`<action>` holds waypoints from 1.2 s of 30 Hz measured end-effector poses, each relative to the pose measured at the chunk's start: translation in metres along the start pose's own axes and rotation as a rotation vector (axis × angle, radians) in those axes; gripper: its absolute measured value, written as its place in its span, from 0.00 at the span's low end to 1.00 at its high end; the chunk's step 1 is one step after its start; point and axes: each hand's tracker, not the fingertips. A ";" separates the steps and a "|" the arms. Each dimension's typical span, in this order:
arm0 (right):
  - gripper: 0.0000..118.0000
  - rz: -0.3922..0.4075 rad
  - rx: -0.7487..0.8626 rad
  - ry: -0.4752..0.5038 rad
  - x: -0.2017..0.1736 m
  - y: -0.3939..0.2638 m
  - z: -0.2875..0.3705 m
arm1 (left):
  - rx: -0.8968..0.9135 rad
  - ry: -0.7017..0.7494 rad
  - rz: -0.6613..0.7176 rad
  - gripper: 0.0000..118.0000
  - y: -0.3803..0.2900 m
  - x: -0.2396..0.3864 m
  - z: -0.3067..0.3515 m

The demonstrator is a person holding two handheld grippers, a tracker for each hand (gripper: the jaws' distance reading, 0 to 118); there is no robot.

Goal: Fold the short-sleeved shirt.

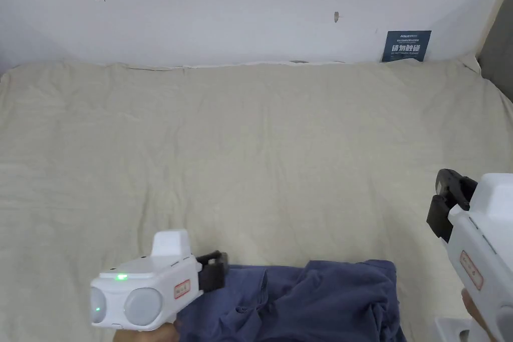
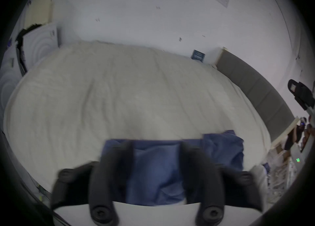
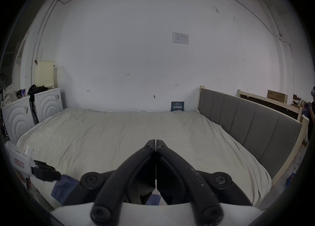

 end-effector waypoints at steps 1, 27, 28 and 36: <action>0.02 0.000 -0.001 0.002 0.000 0.000 0.000 | 0.017 0.030 -0.018 0.20 -0.001 -0.005 0.000; 0.02 -0.007 -0.035 -0.030 0.014 -0.006 0.000 | -0.262 -0.148 -0.233 0.00 -0.094 0.078 -0.068; 0.02 -0.008 -0.035 -0.035 0.015 -0.006 0.001 | -0.259 -0.131 -0.252 0.00 -0.098 0.080 -0.072; 0.02 -0.018 -0.032 -0.041 0.018 -0.004 0.004 | -0.181 -0.185 -0.180 0.00 -0.068 0.066 -0.041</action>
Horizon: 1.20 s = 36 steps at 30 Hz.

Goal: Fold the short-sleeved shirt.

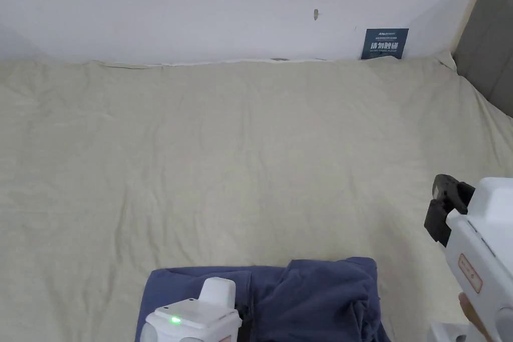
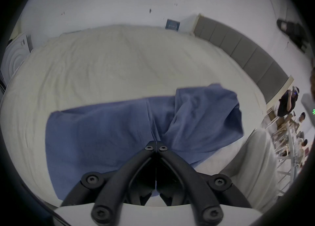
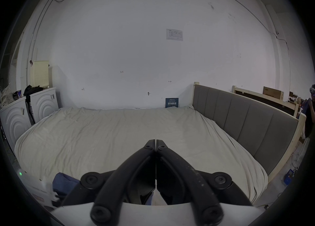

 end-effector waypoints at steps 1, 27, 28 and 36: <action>0.02 -0.001 0.002 0.001 -0.001 0.000 0.000 | 0.023 -0.016 0.010 0.00 0.006 -0.004 0.010; 0.02 0.035 -0.033 0.028 -0.024 -0.001 -0.010 | -0.073 -0.162 0.593 0.40 -0.017 -0.195 0.023; 0.02 0.033 -0.035 0.026 -0.023 -0.001 -0.010 | -0.093 -0.156 0.570 0.36 -0.019 -0.186 0.020; 0.02 0.030 -0.047 0.019 -0.020 -0.002 -0.011 | -0.048 -0.076 0.471 0.08 -0.019 -0.173 0.021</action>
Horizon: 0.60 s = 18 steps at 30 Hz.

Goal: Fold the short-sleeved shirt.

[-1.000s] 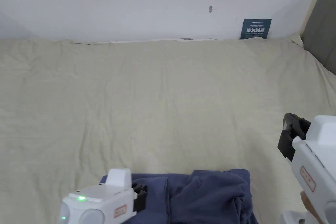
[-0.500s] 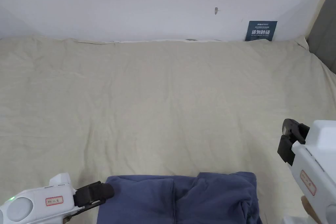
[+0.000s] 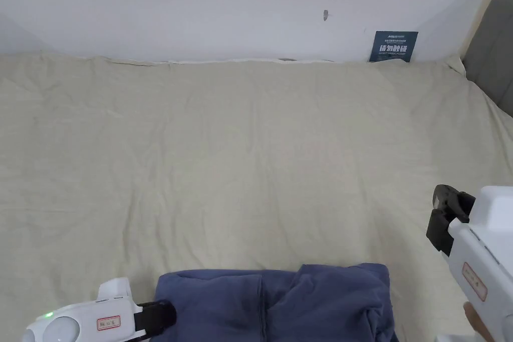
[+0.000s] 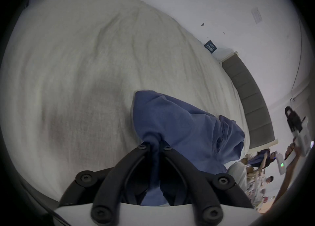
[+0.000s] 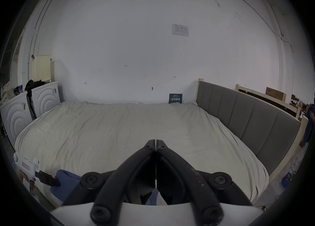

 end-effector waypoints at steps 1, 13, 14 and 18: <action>0.02 -0.002 0.000 0.001 0.000 0.000 0.000 | 0.011 0.015 -0.022 0.08 -0.001 0.005 0.005; 0.02 -0.022 0.025 0.043 -0.003 0.004 0.000 | 0.119 0.167 -0.018 0.08 0.020 -0.020 0.088; 0.02 -0.021 0.026 0.047 -0.003 0.004 0.000 | 0.131 0.180 -0.007 0.08 0.021 -0.020 0.094; 0.02 -0.020 0.030 0.056 -0.003 0.004 0.003 | 0.129 0.160 0.005 0.08 0.023 0.003 0.103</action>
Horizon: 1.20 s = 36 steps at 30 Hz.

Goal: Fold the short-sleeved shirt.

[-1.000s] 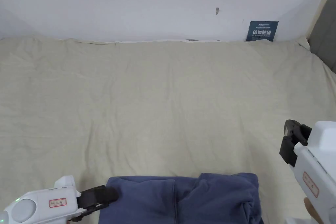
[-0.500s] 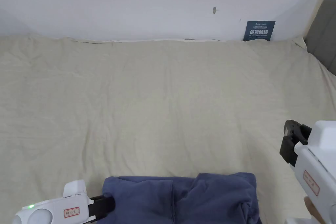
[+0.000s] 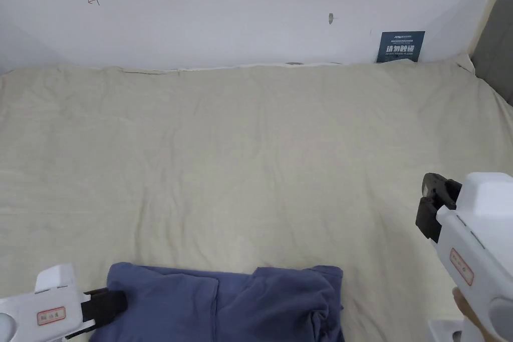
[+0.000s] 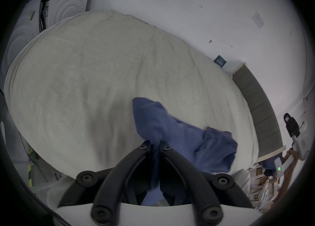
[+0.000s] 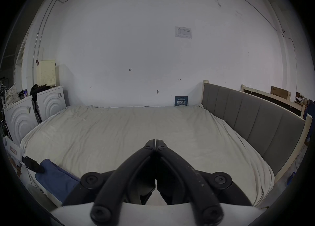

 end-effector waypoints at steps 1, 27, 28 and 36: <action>0.02 -0.001 0.001 0.001 0.000 0.000 0.001 | 0.003 -0.021 -0.004 0.08 0.003 0.009 0.001; 0.02 -0.012 -0.014 -0.067 0.036 -0.013 0.024 | -0.262 -0.212 -0.395 0.76 -0.094 0.275 -0.135; 0.02 -0.010 -0.016 -0.069 0.037 -0.013 0.024 | -0.255 -0.224 -0.381 0.97 -0.093 0.275 -0.133; 0.02 -0.016 -0.006 -0.068 0.036 -0.009 0.025 | 0.094 -0.208 -0.395 0.93 -0.067 0.255 -0.070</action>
